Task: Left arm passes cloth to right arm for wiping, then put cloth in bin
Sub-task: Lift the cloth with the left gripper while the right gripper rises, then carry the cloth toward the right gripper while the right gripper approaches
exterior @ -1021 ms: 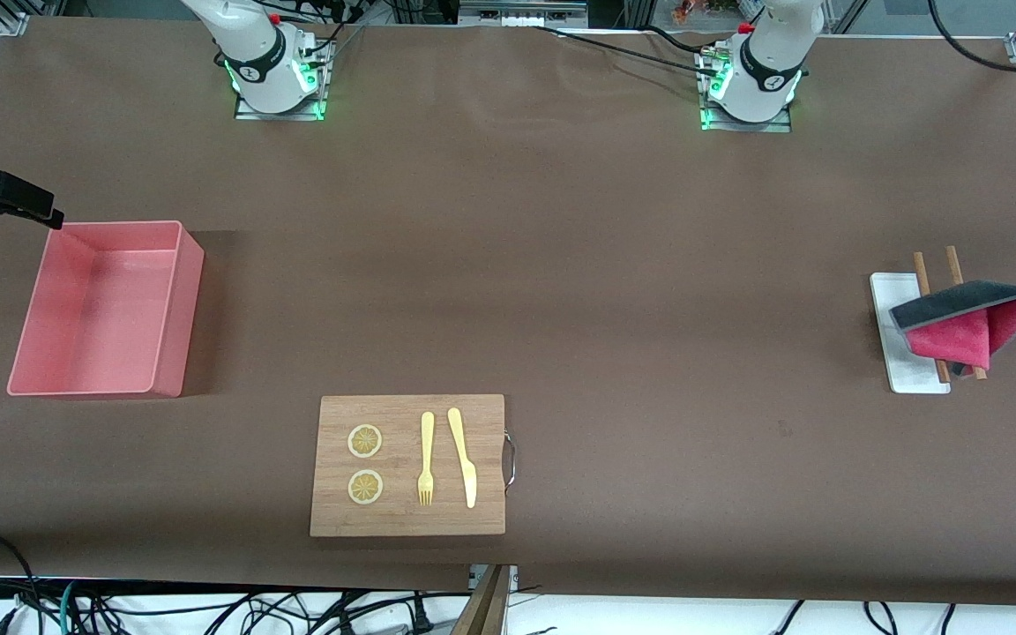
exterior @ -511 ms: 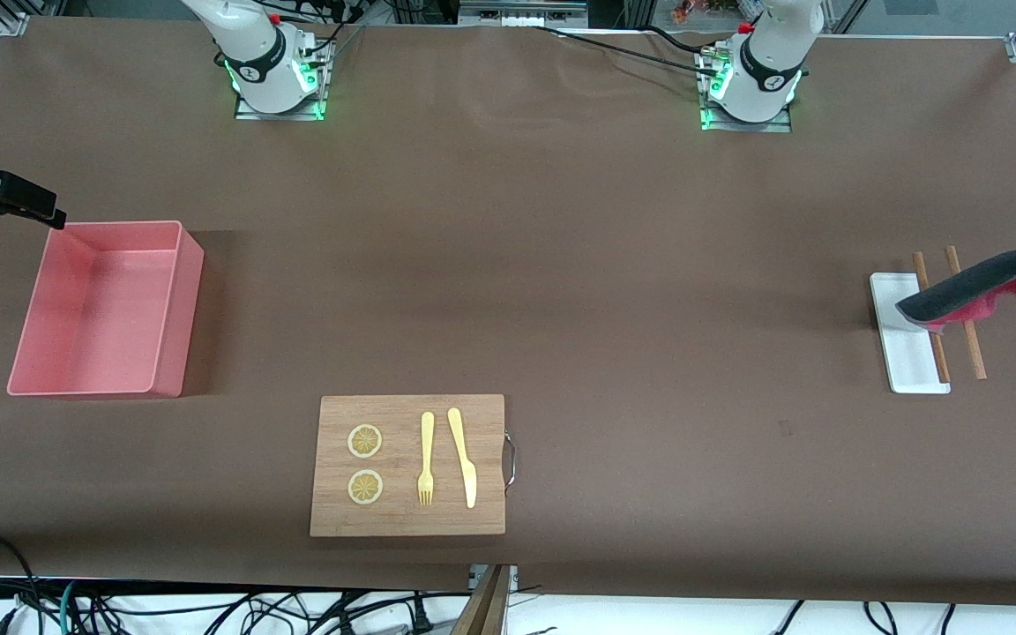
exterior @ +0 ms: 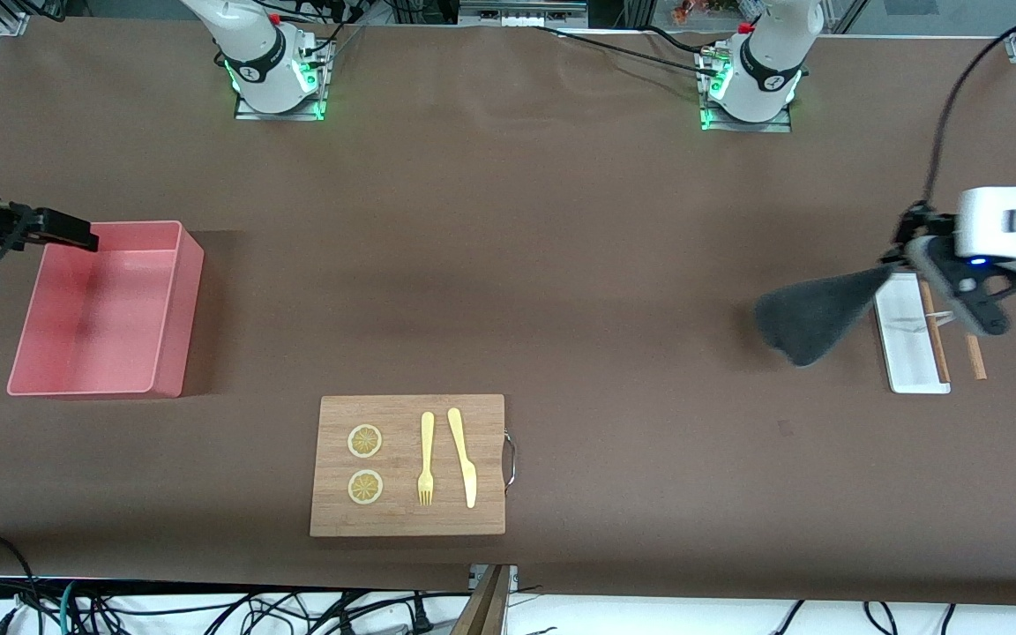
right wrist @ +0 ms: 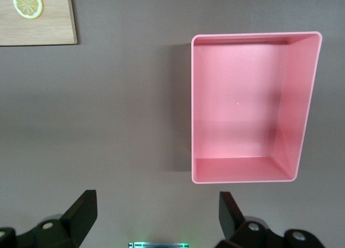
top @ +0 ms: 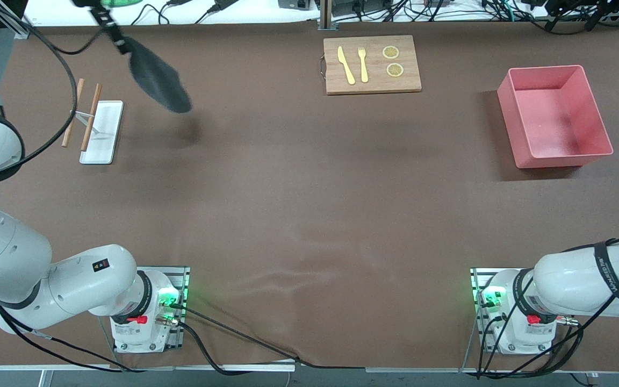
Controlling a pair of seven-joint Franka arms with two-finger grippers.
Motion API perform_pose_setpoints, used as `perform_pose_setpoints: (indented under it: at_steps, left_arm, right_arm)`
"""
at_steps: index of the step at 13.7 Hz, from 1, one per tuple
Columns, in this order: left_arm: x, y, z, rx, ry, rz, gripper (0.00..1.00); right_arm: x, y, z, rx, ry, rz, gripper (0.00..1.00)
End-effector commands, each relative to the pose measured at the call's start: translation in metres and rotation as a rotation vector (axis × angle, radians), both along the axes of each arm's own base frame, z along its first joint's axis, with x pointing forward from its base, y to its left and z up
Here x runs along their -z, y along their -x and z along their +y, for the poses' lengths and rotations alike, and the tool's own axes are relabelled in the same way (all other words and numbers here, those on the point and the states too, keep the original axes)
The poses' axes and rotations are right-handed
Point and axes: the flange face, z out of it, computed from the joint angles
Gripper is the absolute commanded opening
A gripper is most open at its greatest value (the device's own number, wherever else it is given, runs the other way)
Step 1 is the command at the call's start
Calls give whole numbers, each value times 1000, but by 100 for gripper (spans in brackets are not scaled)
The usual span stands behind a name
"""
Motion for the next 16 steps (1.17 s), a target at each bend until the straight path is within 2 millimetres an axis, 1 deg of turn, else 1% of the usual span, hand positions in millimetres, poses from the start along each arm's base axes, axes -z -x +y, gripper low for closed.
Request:
perform_pose_setpoints:
  at_steps: [1,2,3,4,5,6,7,8,9,10,12,13,15,16]
  left_arm:
    - [1,-9,-92,-63,46,-51,0]
    - [10,-12,-120,-47,89,-59,0]
    - [21,-14,-143,-42,180,-33,0]
    - [28,-16,-165,-49,269,-28,0]
    - [25,-21,-183,-73,342,-69,0]
    - [17,-21,-212,-83,415,-117,0]
    - [11,-21,-234,-112,495,-146,0]
    - [5,-19,-252,-141,565,-165,0]
    - [-2,-11,-280,-145,611,-186,0]
    - [-9,-6,-302,-161,647,-228,0]
    - [-24,9,-343,-230,721,-276,0]
    - [-31,15,-359,-293,748,-279,0]
    - [-44,39,-402,-414,802,-295,0]
    - [-49,50,-418,-465,828,-298,0]
  right_arm:
    - [1,-5,22,4,-20,-22,100]
    - [6,-12,32,43,-37,-39,100]
    - [13,-19,42,102,-57,-50,100]
    - [20,-26,57,143,-70,-57,100]
    - [29,-32,73,167,-74,-68,100]
    - [34,-38,96,189,-74,-91,100]
    - [41,-41,118,226,-69,-98,100]
    - [49,-42,136,265,-62,-93,100]
    - [56,-43,155,290,-59,-98,100]
    - [58,-44,172,315,-61,-112,100]
    - [72,-47,195,370,-69,-114,100]
    - [76,-48,205,393,-97,-110,100]
    - [82,-48,220,457,-171,-67,100]
    - [83,-47,224,482,-198,-48,100]
